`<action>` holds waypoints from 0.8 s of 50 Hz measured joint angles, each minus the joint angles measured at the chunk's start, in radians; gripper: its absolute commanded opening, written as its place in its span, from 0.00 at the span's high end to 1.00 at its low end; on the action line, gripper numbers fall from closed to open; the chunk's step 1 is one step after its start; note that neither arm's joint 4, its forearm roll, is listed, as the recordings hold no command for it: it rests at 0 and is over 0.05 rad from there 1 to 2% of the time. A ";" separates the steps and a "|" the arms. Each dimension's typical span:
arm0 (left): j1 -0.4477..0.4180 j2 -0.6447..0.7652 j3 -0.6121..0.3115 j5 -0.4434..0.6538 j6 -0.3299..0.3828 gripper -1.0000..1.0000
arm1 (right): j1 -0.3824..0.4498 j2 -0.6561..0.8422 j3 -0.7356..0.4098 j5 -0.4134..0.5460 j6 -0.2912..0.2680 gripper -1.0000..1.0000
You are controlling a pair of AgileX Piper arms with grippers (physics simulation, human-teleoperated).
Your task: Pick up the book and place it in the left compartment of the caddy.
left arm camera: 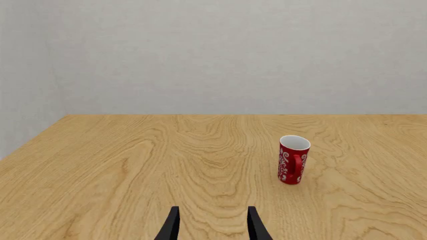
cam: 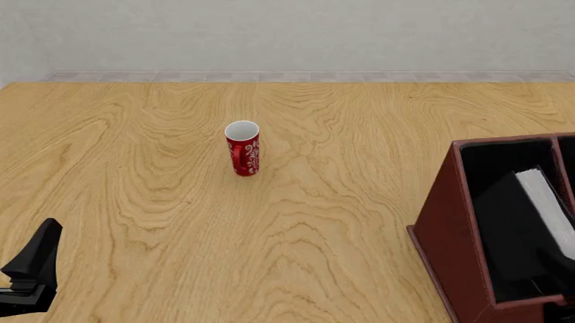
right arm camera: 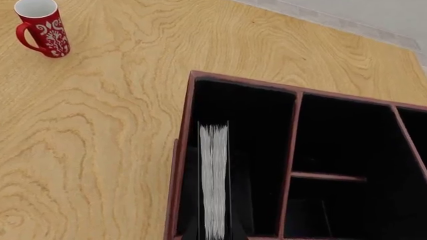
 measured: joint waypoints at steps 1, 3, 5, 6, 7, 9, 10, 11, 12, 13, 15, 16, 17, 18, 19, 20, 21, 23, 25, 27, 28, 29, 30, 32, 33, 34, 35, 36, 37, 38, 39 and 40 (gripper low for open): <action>0.000 0.000 0.000 0.000 0.000 0.00 | 0.000 0.001 0.002 -0.003 0.001 1.00; 0.000 0.000 0.000 0.000 0.000 0.00 | 0.000 0.002 0.008 -0.008 0.002 1.00; 0.000 0.000 0.000 0.000 0.000 0.00 | 0.001 0.003 0.012 -0.013 0.004 1.00; 0.000 0.000 0.000 0.000 0.000 0.00 | 0.001 0.004 0.015 -0.016 0.005 1.00; 0.000 0.000 0.000 0.000 0.000 0.00 | 0.002 0.005 0.017 -0.018 0.005 1.00; 0.000 0.000 0.000 0.000 0.000 0.00 | 0.002 0.007 0.022 -0.024 0.007 1.00; 0.000 0.000 0.000 0.000 0.000 0.00 | 0.002 0.008 0.024 -0.026 0.008 1.00; 0.000 0.000 0.000 0.000 0.000 0.00 | 0.003 0.009 0.026 -0.029 0.009 1.00; 0.000 0.000 0.000 0.000 0.000 0.00 | 0.003 0.009 0.028 -0.031 0.009 1.00; 0.000 0.000 0.000 0.000 0.000 0.00 | 0.003 0.010 0.030 -0.033 0.010 1.00; 0.000 0.000 0.000 0.000 0.000 0.00 | 0.003 0.011 0.034 -0.037 0.011 1.00; 0.000 0.000 0.000 0.000 0.000 0.00 | 0.003 0.012 0.035 -0.040 0.012 1.00; 0.000 0.000 0.000 0.000 0.000 0.00 | 0.003 0.013 0.037 -0.042 0.013 1.00; 0.000 0.000 0.000 0.000 0.000 0.00 | 0.003 0.014 0.039 -0.044 0.013 1.00; 0.000 0.000 0.000 0.000 0.000 0.00 | 0.003 0.015 0.041 -0.046 0.014 1.00; 0.000 0.000 0.000 0.000 0.000 0.00 | 0.003 0.016 0.043 -0.048 0.014 1.00; 0.000 0.000 0.000 0.000 0.000 0.00 | 0.003 0.016 0.044 -0.050 0.015 1.00; 0.000 0.000 0.000 0.000 0.000 0.00 | 0.003 0.018 0.048 -0.053 0.016 1.00; 0.000 0.000 0.000 0.000 0.000 0.00 | 0.004 0.019 0.051 -0.055 0.017 1.00; 0.000 0.000 0.000 0.000 0.000 0.00 | 0.005 0.020 0.054 -0.058 0.017 1.00; 0.000 0.000 0.000 0.000 0.000 0.00 | 0.005 0.021 0.056 -0.060 0.018 1.00; 0.000 0.000 0.000 0.000 0.000 0.00 | 0.005 0.022 0.057 -0.062 0.018 1.00; 0.000 0.000 0.000 0.000 0.000 0.00 | 0.005 0.023 0.059 -0.063 0.018 1.00; 0.000 0.000 0.000 0.000 0.000 0.00 | 0.005 0.024 0.062 -0.066 0.019 1.00; 0.000 0.000 0.000 0.000 0.000 0.00 | 0.005 0.024 0.064 -0.067 0.019 1.00; 0.000 0.000 0.000 0.000 0.000 0.00 | 0.005 0.025 0.065 -0.069 0.020 1.00; 0.000 0.000 0.000 0.000 0.000 0.00 | 0.005 0.025 0.066 -0.070 0.020 1.00; 0.000 0.000 0.000 0.000 0.000 0.00 | 0.005 0.025 0.068 -0.071 0.020 1.00; 0.000 0.000 0.000 0.000 0.000 0.00 | 0.005 0.025 0.069 -0.071 0.021 1.00; 0.000 0.000 0.000 0.000 0.000 0.00 | 0.005 0.026 0.071 -0.073 0.021 1.00; 0.000 0.000 0.000 0.000 0.000 0.00 | 0.006 0.026 0.072 -0.074 0.021 1.00; 0.000 0.000 0.000 0.000 0.000 0.00 | 0.006 0.027 0.074 -0.076 0.022 1.00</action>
